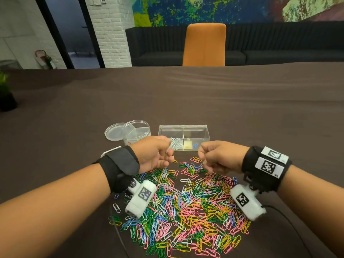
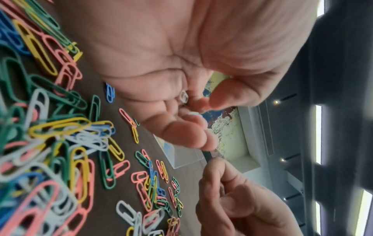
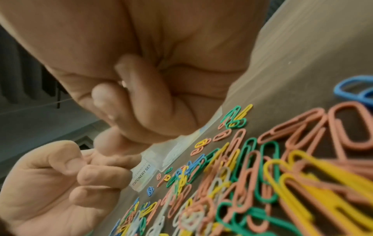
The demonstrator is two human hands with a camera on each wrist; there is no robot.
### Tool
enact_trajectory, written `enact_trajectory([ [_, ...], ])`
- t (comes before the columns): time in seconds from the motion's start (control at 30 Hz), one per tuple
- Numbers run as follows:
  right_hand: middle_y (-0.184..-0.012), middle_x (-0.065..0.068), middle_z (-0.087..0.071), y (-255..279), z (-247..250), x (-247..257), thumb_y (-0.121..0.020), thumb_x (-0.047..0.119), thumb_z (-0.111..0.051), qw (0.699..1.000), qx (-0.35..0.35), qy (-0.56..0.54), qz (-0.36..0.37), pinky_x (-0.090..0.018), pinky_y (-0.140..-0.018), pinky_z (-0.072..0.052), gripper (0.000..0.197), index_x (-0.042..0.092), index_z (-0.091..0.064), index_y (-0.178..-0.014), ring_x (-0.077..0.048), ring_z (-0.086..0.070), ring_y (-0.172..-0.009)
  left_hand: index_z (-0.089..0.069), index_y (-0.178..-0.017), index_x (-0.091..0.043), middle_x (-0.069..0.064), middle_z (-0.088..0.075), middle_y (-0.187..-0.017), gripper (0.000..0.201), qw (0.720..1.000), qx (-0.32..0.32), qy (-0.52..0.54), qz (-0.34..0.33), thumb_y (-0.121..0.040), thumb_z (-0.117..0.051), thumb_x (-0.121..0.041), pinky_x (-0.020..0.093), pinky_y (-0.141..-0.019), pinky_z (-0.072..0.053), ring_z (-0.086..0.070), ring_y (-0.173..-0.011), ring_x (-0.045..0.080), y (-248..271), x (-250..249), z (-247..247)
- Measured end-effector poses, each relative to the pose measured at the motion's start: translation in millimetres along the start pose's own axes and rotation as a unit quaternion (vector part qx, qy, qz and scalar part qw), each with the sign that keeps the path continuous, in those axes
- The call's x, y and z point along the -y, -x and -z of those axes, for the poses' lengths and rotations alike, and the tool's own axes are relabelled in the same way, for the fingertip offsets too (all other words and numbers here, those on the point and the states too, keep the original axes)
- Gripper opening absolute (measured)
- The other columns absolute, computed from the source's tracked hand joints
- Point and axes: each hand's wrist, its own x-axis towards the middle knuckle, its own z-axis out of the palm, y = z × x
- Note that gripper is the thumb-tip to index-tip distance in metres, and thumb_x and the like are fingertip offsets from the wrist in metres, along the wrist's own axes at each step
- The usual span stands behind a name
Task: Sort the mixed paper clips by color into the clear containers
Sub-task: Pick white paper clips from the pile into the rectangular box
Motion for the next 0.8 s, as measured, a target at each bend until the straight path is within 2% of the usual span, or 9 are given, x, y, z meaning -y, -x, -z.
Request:
enact_trajectory([
  [0.13, -0.063, -0.012, -0.055, -5, -2, -4, -0.077, -0.006, -0.037, 0.998, 0.010, -0.057, 0.005, -0.029, -0.047, -0.013, 0.031, 0.007, -0.064, -0.082, -0.013, -0.035, -0.040, -0.046, -0.080, -0.015, 0.002, -0.053, -0.070, 0.016, 0.999, 0.050, -0.008, 0.019, -0.085, -0.050, -0.001, 0.022, -0.048, -0.048, -0.055, -0.060, 0.015, -4, -2, -8],
  [0.2, -0.062, -0.006, -0.054, -6, -1, -3, -0.081, -0.001, -0.043, 1.000, -0.016, 0.004, -0.014, -0.025, -0.044, -0.022, 0.027, 0.011, -0.067, -0.076, -0.012, -0.037, -0.042, -0.050, -0.078, -0.016, -0.003, -0.055, -0.064, 0.019, 0.981, 0.030, -0.190, -0.007, -0.087, -0.063, -0.006, 0.022, -0.047, -0.043, -0.049, -0.054, 0.011, -7, -1, -13],
  [0.23, -0.062, -0.002, -0.056, -5, -3, 0, -0.084, 0.005, -0.051, 0.995, -0.038, 0.092, -0.014, -0.023, -0.046, -0.029, 0.022, 0.015, -0.068, -0.074, -0.011, -0.042, -0.045, -0.055, -0.078, -0.018, -0.005, -0.058, -0.066, 0.018, 0.940, 0.021, -0.338, -0.031, -0.086, -0.071, -0.014, 0.021, -0.050, -0.042, -0.050, -0.054, 0.009, -7, -1, -15],
  [0.27, -0.063, 0.004, -0.060, -4, -5, 3, -0.086, 0.014, -0.059, 0.977, -0.058, 0.206, -0.011, -0.024, -0.051, -0.038, 0.015, 0.019, -0.069, -0.074, -0.009, -0.049, -0.050, -0.062, -0.079, -0.020, -0.009, -0.062, -0.071, 0.015, 0.880, 0.018, -0.472, -0.055, -0.083, -0.076, -0.023, 0.020, -0.056, -0.043, -0.054, -0.059, 0.006, -7, -1, -19],
  [0.33, -0.072, 0.007, -0.066, -4, -14, 7, -0.084, 0.027, -0.070, 0.920, -0.066, 0.386, 0.003, -0.025, -0.062, -0.047, 0.009, 0.020, -0.069, -0.080, -0.007, -0.057, -0.064, -0.072, -0.086, -0.023, -0.012, -0.069, -0.084, 0.017, 0.783, 0.027, -0.617, -0.081, -0.078, -0.080, -0.036, 0.021, -0.068, -0.045, -0.061, -0.076, 0.002, -5, 4, -25],
  [0.43, -0.078, 0.000, -0.065, -9, -29, 12, -0.084, 0.040, -0.072, 0.877, -0.059, 0.477, 0.012, -0.026, -0.060, -0.044, 0.025, 0.016, -0.067, -0.087, -0.015, -0.055, -0.068, -0.074, -0.093, -0.026, -0.010, -0.070, -0.092, 0.021, 0.732, 0.028, -0.675, -0.085, -0.078, -0.079, -0.040, 0.022, -0.067, -0.045, -0.064, -0.083, 0.009, -4, 11, -33],
  [0.53, -0.076, -0.001, -0.060, -15, -37, 16, -0.083, 0.044, -0.072, 0.862, -0.058, 0.503, 0.013, -0.025, -0.055, -0.038, 0.033, 0.013, -0.066, -0.091, -0.018, -0.052, -0.068, -0.074, -0.087, -0.025, -0.008, -0.071, -0.088, 0.017, 0.722, 0.025, -0.685, -0.091, -0.078, -0.078, -0.038, 0.022, -0.063, -0.044, -0.064, -0.078, 0.010, -5, 11, -37],
  [0.67, -0.084, 0.000, -0.065, -21, -38, 18, -0.084, 0.032, -0.072, 0.865, -0.055, 0.499, 0.021, -0.024, -0.056, -0.040, 0.017, 0.017, -0.066, -0.091, -0.017, -0.056, -0.074, -0.073, -0.083, -0.020, -0.005, -0.071, -0.086, 0.008, 0.722, 0.047, -0.683, -0.098, -0.084, -0.070, -0.028, 0.027, -0.073, -0.053, -0.065, -0.080, 0.014, -3, 11, -32],
  [0.8, -0.086, -0.001, -0.070, -23, -32, 16, -0.084, 0.023, -0.070, 0.875, -0.041, 0.482, 0.016, -0.031, -0.072, -0.055, 0.005, 0.019, -0.068, -0.086, -0.018, -0.063, -0.077, -0.070, -0.079, -0.021, -0.006, -0.072, -0.086, 0.006, 0.758, 0.028, -0.646, -0.090, -0.082, -0.073, -0.025, 0.027, -0.075, -0.053, -0.065, -0.082, 0.012, -4, 9, -17],
])
